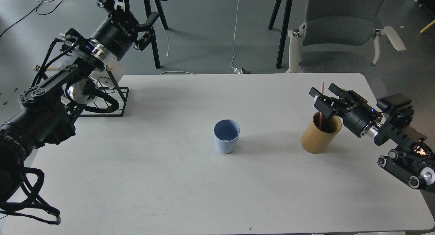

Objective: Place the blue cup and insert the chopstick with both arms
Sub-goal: 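Grasp the thin stick in the tan cup with the right gripper, then lift the stick out and move it above the blue cup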

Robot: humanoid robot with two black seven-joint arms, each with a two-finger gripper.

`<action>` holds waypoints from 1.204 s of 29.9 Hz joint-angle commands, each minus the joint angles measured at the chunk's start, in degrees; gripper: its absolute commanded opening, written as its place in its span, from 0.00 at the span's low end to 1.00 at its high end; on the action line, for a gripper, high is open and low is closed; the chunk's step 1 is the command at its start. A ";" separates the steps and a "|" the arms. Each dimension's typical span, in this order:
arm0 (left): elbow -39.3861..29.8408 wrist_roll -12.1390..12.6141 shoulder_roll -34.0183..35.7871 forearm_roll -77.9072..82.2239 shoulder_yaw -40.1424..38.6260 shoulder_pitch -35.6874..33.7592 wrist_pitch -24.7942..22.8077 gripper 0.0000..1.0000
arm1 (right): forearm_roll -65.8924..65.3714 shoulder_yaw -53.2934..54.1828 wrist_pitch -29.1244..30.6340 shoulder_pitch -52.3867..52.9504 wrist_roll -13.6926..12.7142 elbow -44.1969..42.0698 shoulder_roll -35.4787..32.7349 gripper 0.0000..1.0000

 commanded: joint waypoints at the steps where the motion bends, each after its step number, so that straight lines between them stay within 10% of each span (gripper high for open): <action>1: 0.01 -0.01 -0.01 0.00 -0.07 0.41 0.01 0.97 | -0.06 -0.29 -0.13 -0.19 0.00 -0.65 0.87 0.42; 18: 0.01 -0.01 -0.01 -0.08 -0.33 1.03 0.01 0.97 | 0.47 0.41 -2.11 -0.54 0.00 0.05 -0.01 0.08; 36: 0.10 -0.01 -0.71 -0.08 -0.24 3.49 0.01 0.97 | 4.07 19.92 -2.11 5.33 0.00 17.37 -8.72 0.04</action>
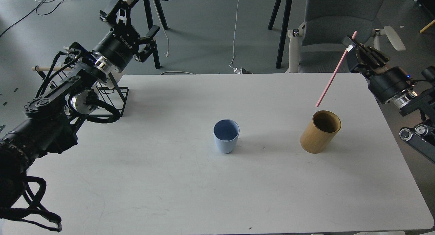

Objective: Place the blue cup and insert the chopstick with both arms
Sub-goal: 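Lift the stick out and move it above the blue cup, then lower the stick into the blue cup and open the right gripper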

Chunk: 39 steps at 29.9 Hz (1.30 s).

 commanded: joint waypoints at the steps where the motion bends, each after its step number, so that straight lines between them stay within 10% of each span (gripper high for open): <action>1: 0.08 0.00 -0.11 0.04 0.08 0.71 0.00 0.97 | 0.81 1.72 0.01 5.70 0.00 0.90 2.57 0.04; 15: 0.35 0.00 -0.28 -0.14 -0.01 3.26 0.00 0.98 | -3.49 -18.58 0.01 13.45 0.00 -6.65 23.40 0.04; 39: 0.35 0.00 0.07 -0.05 0.08 3.53 0.00 0.98 | -6.49 -25.26 0.01 12.75 0.00 -13.25 30.18 0.06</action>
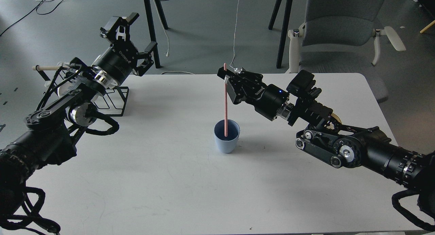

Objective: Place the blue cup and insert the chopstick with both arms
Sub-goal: 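Lower the stick into the blue cup and open the right gripper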

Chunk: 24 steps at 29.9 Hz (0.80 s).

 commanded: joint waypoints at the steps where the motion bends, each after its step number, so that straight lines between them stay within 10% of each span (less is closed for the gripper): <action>1: 0.00 0.00 0.08 0.03 0.00 0.00 0.00 0.98 | 0.00 -0.07 0.00 -0.02 0.00 -0.68 0.09 0.10; 3: 0.00 0.00 0.08 0.03 0.00 0.00 0.00 0.98 | 0.00 -0.07 0.00 -0.11 0.00 -0.77 0.09 0.20; 5: 0.00 0.00 0.17 -0.06 0.00 0.00 0.00 0.98 | 0.00 -0.07 0.00 -0.46 0.00 -0.77 0.17 0.53; 10: 0.00 0.00 0.26 -0.06 0.00 0.00 0.00 0.98 | 0.26 0.45 0.00 -0.37 0.00 -0.16 0.17 0.77; 24: 0.00 0.00 0.43 -0.06 -0.44 0.00 0.00 0.98 | 35.99 18.46 0.00 2.08 0.00 8.98 -4.65 0.80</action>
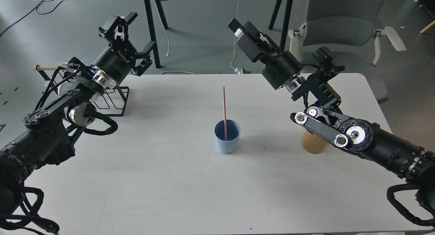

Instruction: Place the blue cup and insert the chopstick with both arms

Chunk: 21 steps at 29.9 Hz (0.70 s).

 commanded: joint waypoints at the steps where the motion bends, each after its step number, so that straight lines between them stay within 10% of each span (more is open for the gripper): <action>1: 0.00 0.00 0.01 -0.01 -0.55 0.00 0.00 0.98 | 18.51 4.43 0.14 1.55 0.00 2.29 -4.13 0.80; 7: 0.00 0.00 0.54 -0.01 -1.34 -0.09 0.00 0.98 | 46.82 6.28 20.13 0.58 0.00 7.48 -14.41 0.89; 13: -0.08 0.00 1.16 -0.01 -3.45 -0.09 0.00 0.98 | 70.05 5.93 55.99 -4.33 0.00 5.92 -20.31 0.96; 21: 0.00 0.00 2.65 -0.27 -5.21 0.00 0.00 0.98 | 70.42 6.46 56.00 -5.48 0.00 3.88 -19.70 0.99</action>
